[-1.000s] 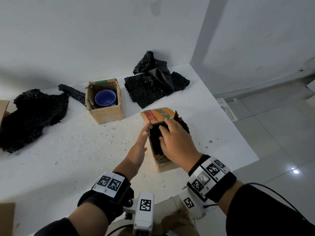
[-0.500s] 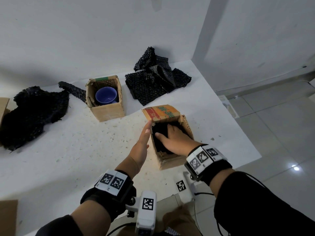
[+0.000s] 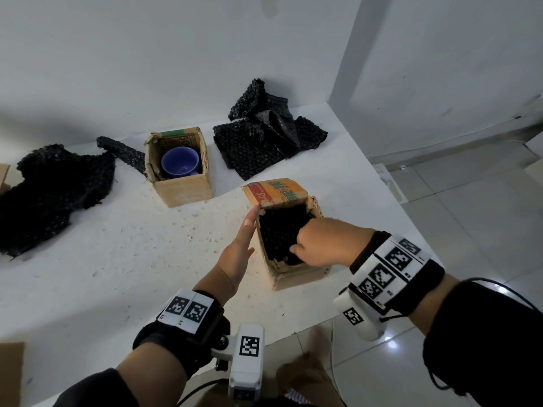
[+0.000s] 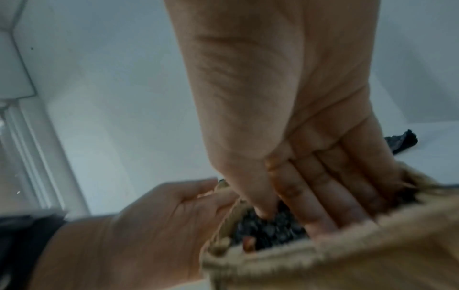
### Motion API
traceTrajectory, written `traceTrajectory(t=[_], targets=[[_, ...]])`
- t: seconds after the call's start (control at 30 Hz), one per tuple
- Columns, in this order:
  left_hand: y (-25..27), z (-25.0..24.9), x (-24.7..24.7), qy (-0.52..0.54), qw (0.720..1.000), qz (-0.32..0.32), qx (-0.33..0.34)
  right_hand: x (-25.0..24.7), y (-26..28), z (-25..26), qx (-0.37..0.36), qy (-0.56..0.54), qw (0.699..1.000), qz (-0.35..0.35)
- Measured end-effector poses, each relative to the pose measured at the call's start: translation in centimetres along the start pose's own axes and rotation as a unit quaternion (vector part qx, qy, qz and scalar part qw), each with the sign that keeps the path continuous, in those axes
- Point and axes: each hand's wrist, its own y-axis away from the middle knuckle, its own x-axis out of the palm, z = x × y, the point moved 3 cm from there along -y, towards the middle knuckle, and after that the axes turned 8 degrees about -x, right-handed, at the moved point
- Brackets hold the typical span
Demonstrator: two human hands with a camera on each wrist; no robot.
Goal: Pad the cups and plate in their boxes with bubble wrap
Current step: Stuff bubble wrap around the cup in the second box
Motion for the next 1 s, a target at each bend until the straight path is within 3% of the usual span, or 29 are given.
traceTrajectory(t=[0.23, 0.3, 0.37, 0.47, 0.53, 0.57, 0.73, 0.93, 1.0], targets=[[0.0, 0.1, 0.1, 0.001, 1.0, -0.006, -0.001, 1.9, -1.6, 0.1, 0.07, -0.072, 0.989, 0.112], [0.0, 0.1, 0.1, -0.001, 1.0, -0.008, -0.001, 1.8, -2.0, 0.0, 0.069, -0.075, 0.989, 0.108], [0.0, 0.1, 0.1, 0.0, 1.0, -0.007, -0.001, 1.6, -2.0, 0.1, 0.042, -0.044, 0.997, 0.045], [0.0, 0.1, 0.2, 0.0, 1.0, -0.007, 0.004, 1.0, -1.4, 0.9, 0.01, 0.082, 0.986, -0.143], [0.0, 0.1, 0.1, 0.012, 1.0, -0.006, 0.003, 0.9, -1.1, 1.3, 0.022, 0.067, 0.963, -0.26], [0.0, 0.2, 0.1, 0.019, 1.0, -0.007, 0.003, 1.2, -1.2, 1.3, 0.038, 0.037, 0.957, -0.284], [0.0, 0.3, 0.2, 0.031, 0.999, -0.014, 0.004, 4.4, -3.2, 1.2, 0.106, -0.047, 0.965, -0.236], [-0.2, 0.2, 0.1, 0.028, 0.999, -0.024, 0.004, 3.5, -4.0, 0.1, 0.092, -0.113, 0.977, -0.153], [-0.4, -0.3, -0.1, 0.03, 0.999, -0.045, 0.0, 2.6, -3.3, -0.3, 0.071, -0.092, 0.979, -0.169]])
